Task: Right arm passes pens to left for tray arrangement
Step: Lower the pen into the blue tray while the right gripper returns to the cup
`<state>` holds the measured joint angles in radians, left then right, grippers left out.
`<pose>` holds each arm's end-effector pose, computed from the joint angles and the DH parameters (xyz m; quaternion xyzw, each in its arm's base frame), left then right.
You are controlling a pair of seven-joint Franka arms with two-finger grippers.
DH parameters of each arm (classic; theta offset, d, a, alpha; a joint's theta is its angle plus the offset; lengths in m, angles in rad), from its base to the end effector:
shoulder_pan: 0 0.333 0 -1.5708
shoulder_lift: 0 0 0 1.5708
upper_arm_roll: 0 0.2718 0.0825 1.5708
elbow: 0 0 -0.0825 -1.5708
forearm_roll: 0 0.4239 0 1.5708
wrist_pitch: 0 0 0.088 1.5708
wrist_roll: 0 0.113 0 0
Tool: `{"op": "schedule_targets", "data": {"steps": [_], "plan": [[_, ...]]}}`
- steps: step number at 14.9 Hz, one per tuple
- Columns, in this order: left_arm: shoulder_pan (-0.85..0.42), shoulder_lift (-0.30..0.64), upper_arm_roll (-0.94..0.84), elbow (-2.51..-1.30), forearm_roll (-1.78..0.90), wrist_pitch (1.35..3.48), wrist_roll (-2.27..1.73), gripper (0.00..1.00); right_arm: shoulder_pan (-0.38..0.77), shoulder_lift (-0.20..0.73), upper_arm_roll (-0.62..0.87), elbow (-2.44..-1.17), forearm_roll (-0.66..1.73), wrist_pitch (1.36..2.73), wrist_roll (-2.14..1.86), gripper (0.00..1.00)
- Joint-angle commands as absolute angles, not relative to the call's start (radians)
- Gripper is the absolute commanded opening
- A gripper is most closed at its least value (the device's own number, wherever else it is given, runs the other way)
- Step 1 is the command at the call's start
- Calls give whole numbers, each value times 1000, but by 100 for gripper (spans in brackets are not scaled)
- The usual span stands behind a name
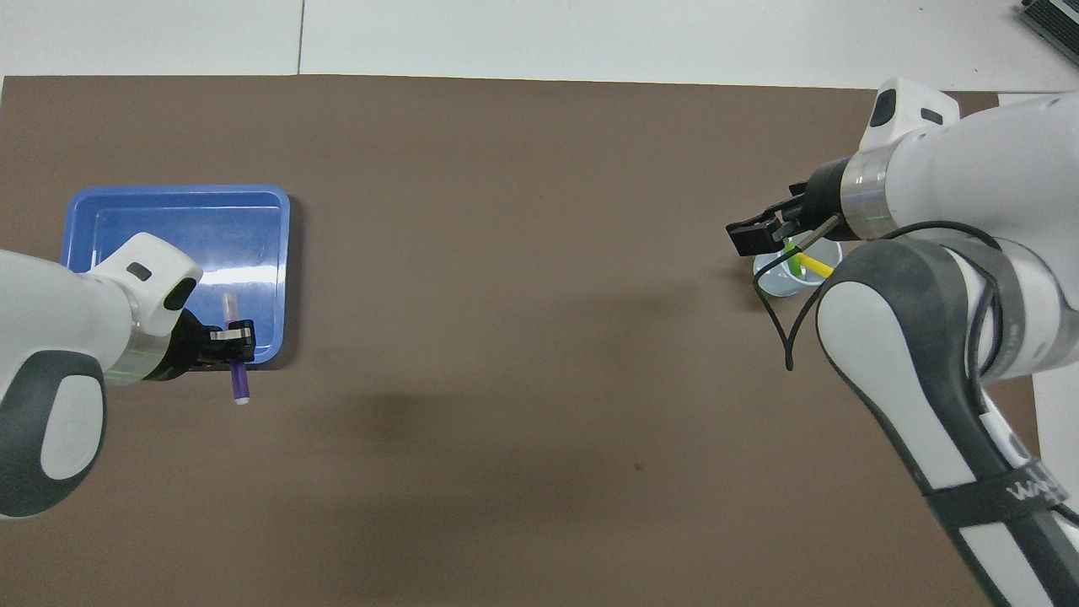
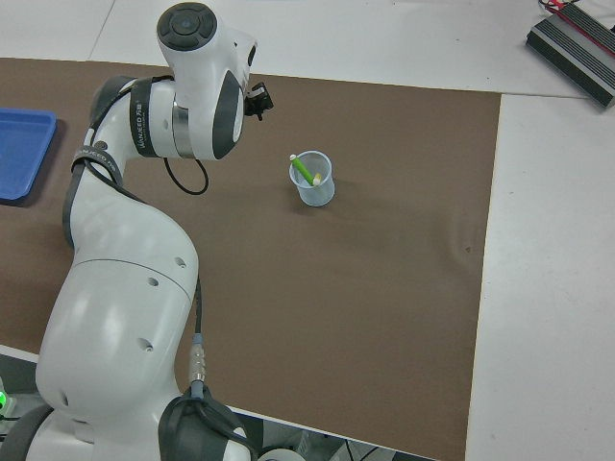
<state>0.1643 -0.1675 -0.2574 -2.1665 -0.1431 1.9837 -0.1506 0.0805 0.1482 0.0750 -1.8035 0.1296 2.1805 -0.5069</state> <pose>0.5395 -0.0610 0.3967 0.9972 0.0600 -0.0149 0.0425 0.6488 0.1057 0.4192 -0.9475 -0.2922 -0.1231 0.0415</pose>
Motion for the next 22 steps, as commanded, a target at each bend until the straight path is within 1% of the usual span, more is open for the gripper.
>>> {"op": "schedule_targets", "data": {"steps": [1,3,4,5,6,8,11,13,16,18,19,21,22], "plan": [[172,-167,-265,-2171,-115,2000,-135,0,14,179,89,-1827,94,2224,-566,91],[176,-166,-265,-2171,-97,2008,-133,0,3,225,89,-1830,92,2269,-589,88],[189,-164,-265,-2171,-94,2013,-126,0,-1,241,89,-1832,92,2276,-591,84],[208,-152,-265,-2171,-94,2016,-100,0,-2,250,89,-1838,92,2279,-588,77],[234,-143,-265,-2171,-94,2031,-56,0,-2,262,89,-1838,92,2289,-586,73],[281,-118,-265,-2169,-92,2057,23,0,-2,276,89,-1850,92,2321,-584,71],[287,-92,-265,-2168,-37,2100,35,0,-6,276,87,-1850,84,2324,-588,69],[311,-58,-264,-2155,4,2143,46,0,-8,282,89,-1853,80,2330,-589,68],[334,15,-264,-2117,46,2209,80,0,-21,282,89,-1853,77,2330,-595,65],[354,92,-264,-2059,87,2239,81,0,-23,281,89,-1868,77,2330,-595,65],[368,139,-264,-2025,112,2249,83,0,-25,281,87,-1870,77,2333,-595,63],[400,230,-264,-1945,150,2250,100,0,-25,279,89,-1871,77,2335,-595,55],[414,264,-264,-1916,159,2250,129,0,-26,279,89,-1873,77,2335,-595,53]]}}
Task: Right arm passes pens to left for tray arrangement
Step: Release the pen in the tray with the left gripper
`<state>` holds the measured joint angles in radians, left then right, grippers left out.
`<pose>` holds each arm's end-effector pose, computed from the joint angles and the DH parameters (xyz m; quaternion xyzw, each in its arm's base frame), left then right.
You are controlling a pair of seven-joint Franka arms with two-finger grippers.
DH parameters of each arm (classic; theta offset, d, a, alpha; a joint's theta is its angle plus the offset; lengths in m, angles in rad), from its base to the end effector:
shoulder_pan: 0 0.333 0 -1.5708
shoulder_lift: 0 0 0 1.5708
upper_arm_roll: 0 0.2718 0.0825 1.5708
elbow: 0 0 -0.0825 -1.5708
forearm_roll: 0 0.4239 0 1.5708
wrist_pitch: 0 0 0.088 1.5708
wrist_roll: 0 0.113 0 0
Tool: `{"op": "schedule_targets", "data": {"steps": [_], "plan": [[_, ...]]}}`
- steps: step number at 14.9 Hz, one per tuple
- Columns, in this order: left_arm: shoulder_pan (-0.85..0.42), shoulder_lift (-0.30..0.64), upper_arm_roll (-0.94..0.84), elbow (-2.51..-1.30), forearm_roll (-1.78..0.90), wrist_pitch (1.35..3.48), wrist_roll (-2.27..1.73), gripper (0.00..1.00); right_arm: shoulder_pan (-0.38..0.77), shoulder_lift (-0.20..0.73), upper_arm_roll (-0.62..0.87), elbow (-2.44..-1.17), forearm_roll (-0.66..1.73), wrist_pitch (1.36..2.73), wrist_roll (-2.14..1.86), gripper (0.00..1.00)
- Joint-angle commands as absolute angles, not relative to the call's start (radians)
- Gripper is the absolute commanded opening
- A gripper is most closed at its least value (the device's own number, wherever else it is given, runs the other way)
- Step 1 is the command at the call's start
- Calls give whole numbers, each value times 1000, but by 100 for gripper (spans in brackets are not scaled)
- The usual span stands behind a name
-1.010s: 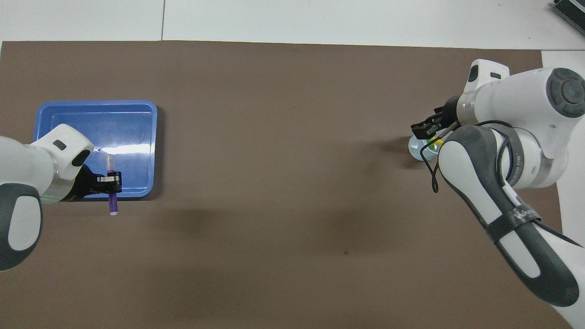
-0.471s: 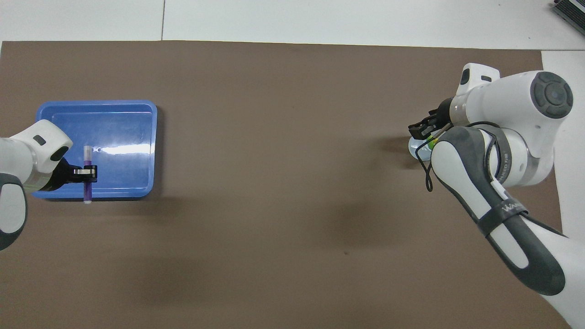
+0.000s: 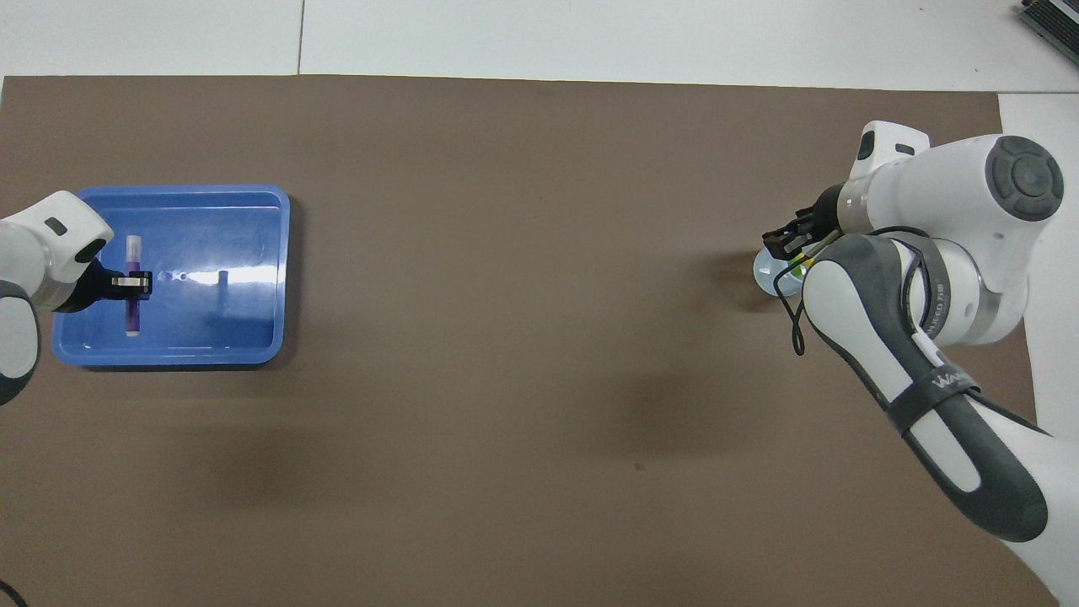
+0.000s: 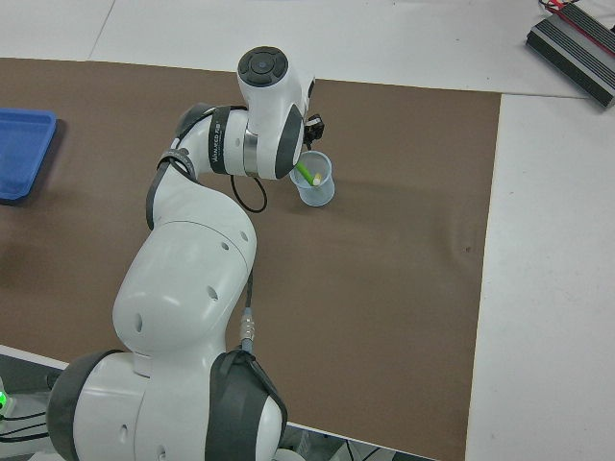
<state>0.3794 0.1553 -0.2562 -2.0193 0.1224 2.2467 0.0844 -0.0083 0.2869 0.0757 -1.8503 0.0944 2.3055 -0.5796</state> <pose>0.6102 0.0807 0.3128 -0.9987 0.0148 -0.0358 0.0335 0.6622 0.0454 0.3165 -0.9531 -0.2869 -0.0935 0.0252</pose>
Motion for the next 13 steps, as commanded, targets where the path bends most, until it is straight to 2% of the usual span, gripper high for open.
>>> {"op": "schedule_targets", "data": {"steps": [1,3,8,9,12,13], "plan": [[434,297,-264,-1886,160,2252,168,0,-26,279,89,-1873,77,2333,-595,51],[439,343,-264,-1862,160,2273,202,0,-26,279,89,-1871,77,2329,-595,40],[445,387,-262,-1867,201,2333,219,0,-26,279,89,-1871,77,2321,-595,30],[463,388,-262,-1876,201,2338,221,0,-26,279,89,-1871,77,2319,-595,25],[468,390,-262,-1878,212,2359,222,0,-26,278,89,-1871,77,2313,-595,2],[468,390,-262,-1879,212,2361,222,0,-28,278,89,-1871,77,2309,-595,0]]}}
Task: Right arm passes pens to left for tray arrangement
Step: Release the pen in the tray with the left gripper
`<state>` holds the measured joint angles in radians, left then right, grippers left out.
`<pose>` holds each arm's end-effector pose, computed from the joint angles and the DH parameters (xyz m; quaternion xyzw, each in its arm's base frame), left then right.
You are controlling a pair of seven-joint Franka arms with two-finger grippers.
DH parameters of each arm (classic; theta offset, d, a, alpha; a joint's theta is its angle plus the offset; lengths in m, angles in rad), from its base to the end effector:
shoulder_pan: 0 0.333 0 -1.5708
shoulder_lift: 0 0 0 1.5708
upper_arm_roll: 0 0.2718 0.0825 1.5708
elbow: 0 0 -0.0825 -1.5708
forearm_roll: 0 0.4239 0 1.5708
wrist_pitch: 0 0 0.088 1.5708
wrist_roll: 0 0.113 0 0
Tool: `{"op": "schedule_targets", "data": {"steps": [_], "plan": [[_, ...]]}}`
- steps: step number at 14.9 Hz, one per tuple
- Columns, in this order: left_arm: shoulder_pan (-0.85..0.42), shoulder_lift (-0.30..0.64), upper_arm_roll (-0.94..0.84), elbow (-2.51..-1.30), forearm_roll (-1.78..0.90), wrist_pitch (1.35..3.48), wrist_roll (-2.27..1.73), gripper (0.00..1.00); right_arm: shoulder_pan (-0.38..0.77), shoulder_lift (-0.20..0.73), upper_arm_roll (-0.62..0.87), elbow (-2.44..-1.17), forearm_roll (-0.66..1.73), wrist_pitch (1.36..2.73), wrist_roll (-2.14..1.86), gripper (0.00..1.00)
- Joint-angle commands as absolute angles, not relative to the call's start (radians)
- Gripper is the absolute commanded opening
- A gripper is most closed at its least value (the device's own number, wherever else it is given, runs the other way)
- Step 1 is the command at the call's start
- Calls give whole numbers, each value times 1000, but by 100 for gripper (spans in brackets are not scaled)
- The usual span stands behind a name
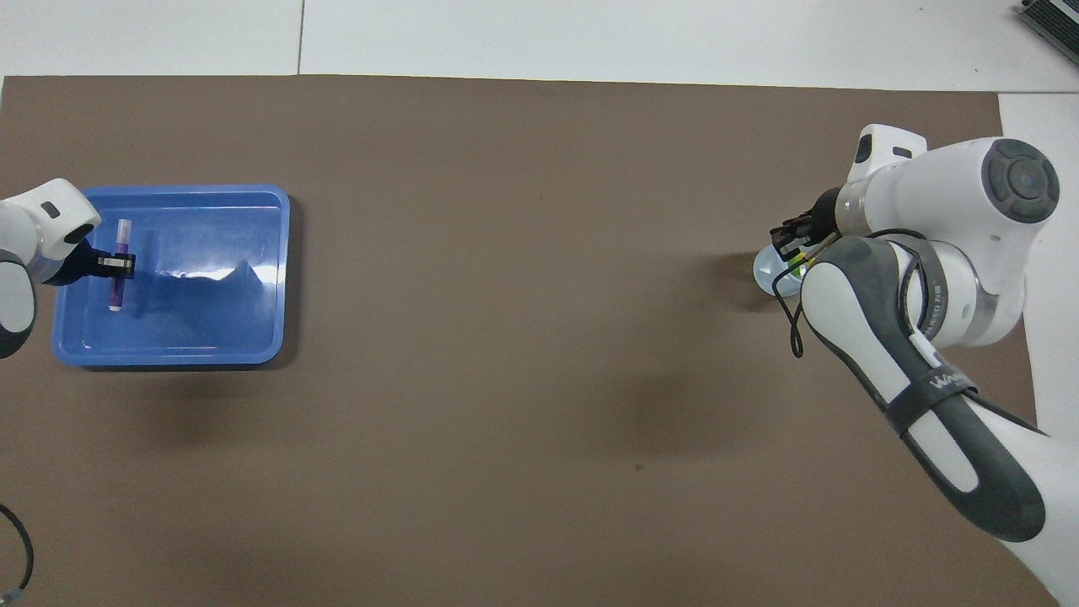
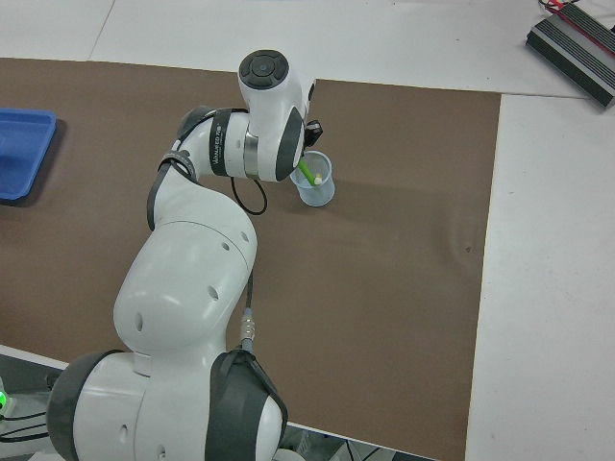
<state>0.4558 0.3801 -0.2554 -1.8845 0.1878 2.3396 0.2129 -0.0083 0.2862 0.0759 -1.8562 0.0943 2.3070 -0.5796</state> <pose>0.6390 0.1372 0.2487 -0.9970 0.0576 -0.0397 0.0326 0.6609 0.0454 0.3141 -0.9532 -0.2869 -0.0917 0.0256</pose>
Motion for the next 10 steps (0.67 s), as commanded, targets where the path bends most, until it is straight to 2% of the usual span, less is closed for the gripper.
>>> {"op": "schedule_targets", "data": {"steps": [1,5,10], "plan": [[469,390,-262,-1881,212,2361,222,0,-29,278,89,-1867,77,2298,-595,0],[480,397,-262,-1910,212,2359,222,0,-28,268,89,-1845,77,2267,-595,0],[480,396,-262,-1910,212,2352,219,0,-12,242,89,-1752,58,2160,-595,0]]}}
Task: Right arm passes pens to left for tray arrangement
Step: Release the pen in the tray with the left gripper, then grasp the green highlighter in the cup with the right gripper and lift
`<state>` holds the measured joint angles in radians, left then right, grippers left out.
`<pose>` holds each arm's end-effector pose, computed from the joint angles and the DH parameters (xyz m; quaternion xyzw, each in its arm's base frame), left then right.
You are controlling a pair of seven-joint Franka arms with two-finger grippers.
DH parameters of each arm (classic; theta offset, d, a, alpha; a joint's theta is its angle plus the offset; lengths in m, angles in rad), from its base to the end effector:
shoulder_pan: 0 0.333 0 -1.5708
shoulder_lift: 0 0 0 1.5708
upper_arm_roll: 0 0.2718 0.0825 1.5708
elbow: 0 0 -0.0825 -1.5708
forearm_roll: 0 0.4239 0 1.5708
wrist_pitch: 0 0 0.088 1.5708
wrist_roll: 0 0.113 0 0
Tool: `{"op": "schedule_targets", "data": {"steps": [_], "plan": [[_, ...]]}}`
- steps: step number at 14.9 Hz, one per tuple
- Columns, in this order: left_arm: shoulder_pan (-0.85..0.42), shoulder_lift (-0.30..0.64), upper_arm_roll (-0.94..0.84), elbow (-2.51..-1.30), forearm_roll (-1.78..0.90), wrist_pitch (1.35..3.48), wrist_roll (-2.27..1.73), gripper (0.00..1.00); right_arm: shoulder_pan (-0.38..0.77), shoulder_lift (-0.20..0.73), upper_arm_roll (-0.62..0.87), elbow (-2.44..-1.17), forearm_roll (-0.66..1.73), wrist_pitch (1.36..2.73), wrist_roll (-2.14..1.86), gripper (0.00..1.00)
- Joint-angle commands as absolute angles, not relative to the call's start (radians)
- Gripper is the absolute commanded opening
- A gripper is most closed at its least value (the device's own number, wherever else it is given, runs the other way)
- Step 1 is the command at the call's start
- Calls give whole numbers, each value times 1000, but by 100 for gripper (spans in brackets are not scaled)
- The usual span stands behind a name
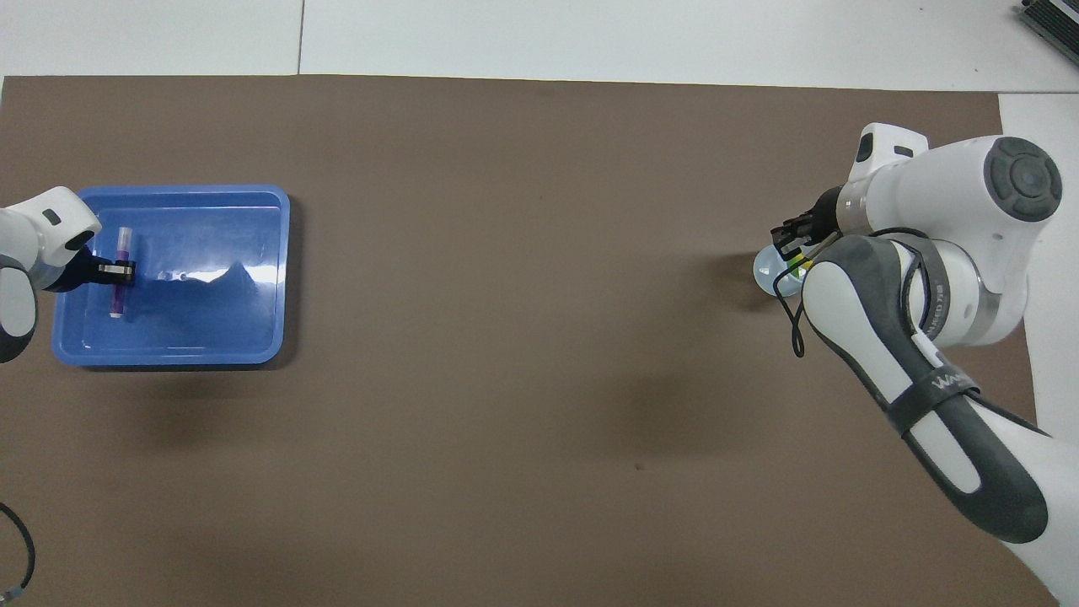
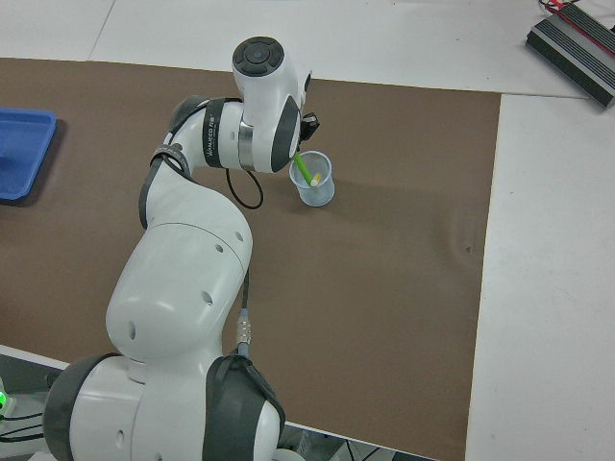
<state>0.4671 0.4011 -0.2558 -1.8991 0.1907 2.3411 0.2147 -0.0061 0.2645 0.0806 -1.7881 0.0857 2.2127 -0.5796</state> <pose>0.6315 0.1417 0.2287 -0.9978 0.0551 -0.0240 0.0267 0.6676 0.0508 0.3537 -0.9507 -0.2961 -0.0892 0.0251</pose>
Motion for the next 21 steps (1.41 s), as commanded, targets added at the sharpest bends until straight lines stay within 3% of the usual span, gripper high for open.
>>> {"op": "schedule_targets", "data": {"steps": [1,3,7,10,12,14,15,16,21], "plan": [[480,396,-262,-1910,212,2349,219,1,-11,235,90,-1741,58,2149,-595,0],[480,396,-262,-1910,212,2349,219,14,-9,213,95,-1718,58,2109,-597,0],[479,396,-264,-1910,212,2349,218,22,-8,144,121,-1688,60,2037,-597,0],[479,396,-264,-1910,210,2347,218,25,-8,137,158,-1586,78,1919,-560,0],[480,396,-264,-1908,210,2349,219,43,-8,135,185,-1519,77,1850,-484,0],[480,396,-264,-1908,209,2349,219,49,-8,132,225,-1488,78,1798,-383,0],[480,396,-264,-1908,209,2350,221,67,-8,130,248,-1488,78,1790,-318,0],[480,396,-264,-1908,210,2350,221,71,-8,129,268,-1486,80,1787,-255,0],[480,396,-264,-1908,210,2349,221,72,-9,121,313,-1488,147,1778,-6,0]]}}
